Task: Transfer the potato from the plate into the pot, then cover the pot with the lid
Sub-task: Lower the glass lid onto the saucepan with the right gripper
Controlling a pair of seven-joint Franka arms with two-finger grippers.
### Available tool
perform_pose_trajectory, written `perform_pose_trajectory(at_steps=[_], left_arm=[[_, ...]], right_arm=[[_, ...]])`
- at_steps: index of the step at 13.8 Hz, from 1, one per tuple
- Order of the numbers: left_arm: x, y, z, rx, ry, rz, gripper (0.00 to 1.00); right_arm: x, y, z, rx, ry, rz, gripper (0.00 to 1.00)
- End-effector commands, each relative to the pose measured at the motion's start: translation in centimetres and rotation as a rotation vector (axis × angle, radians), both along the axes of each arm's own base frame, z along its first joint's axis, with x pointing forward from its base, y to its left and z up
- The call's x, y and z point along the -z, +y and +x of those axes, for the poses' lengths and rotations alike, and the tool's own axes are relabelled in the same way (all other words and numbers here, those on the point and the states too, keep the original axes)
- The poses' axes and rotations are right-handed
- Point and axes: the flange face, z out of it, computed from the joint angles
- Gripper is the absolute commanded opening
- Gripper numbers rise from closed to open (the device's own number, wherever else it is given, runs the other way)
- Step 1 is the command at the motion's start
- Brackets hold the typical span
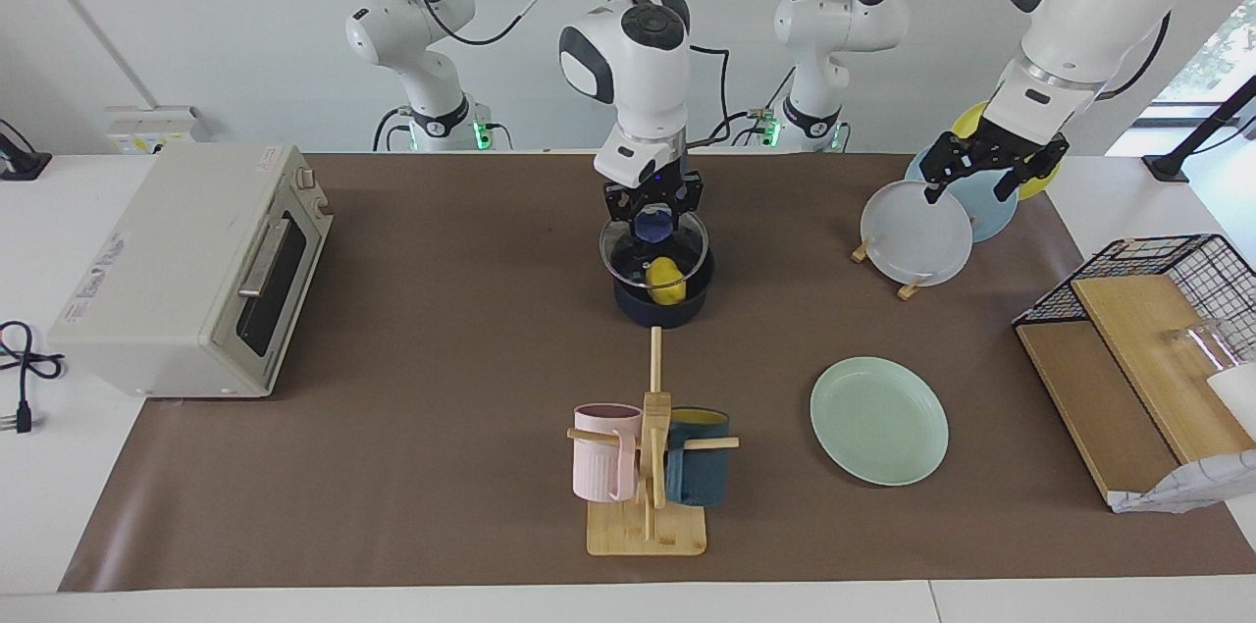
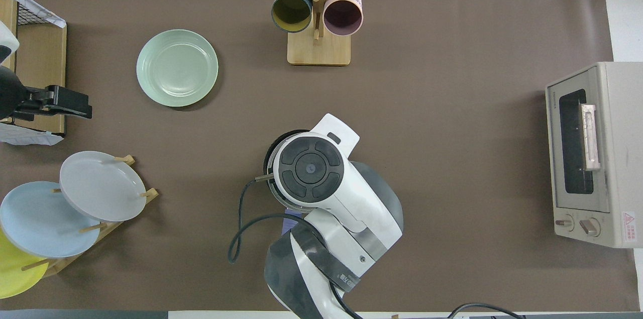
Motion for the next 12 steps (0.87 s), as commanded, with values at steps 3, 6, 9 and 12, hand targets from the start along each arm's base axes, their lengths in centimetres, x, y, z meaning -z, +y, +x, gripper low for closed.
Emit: perform_pose_trajectory(at_steps=[3,6,9,12], left_arm=[[-3.6,-0.2,0.0,0.014,0.061,0.005,1.0],[-1.1,0.0,-1.8,0.012,0.08,0.007,1.0],[-0.8,-0.6,-1.7,0.03,0.059,0.004,1.0],[-1.4,0.2,-1.1,0.056,0.057,0.009,1.0]], right_arm=[[1.7,2.6,-1.3,0.015,-0.039,-0.015,0.0],[2.2,2.5,-1.1,-0.005,-0.062,-0.045,0.0],[2.4,2.6,-1.2,-0.026,-0.081,-0.07,0.0],[2.3,2.6,-1.0,-0.04,-0.112,-0.073,0.0]])
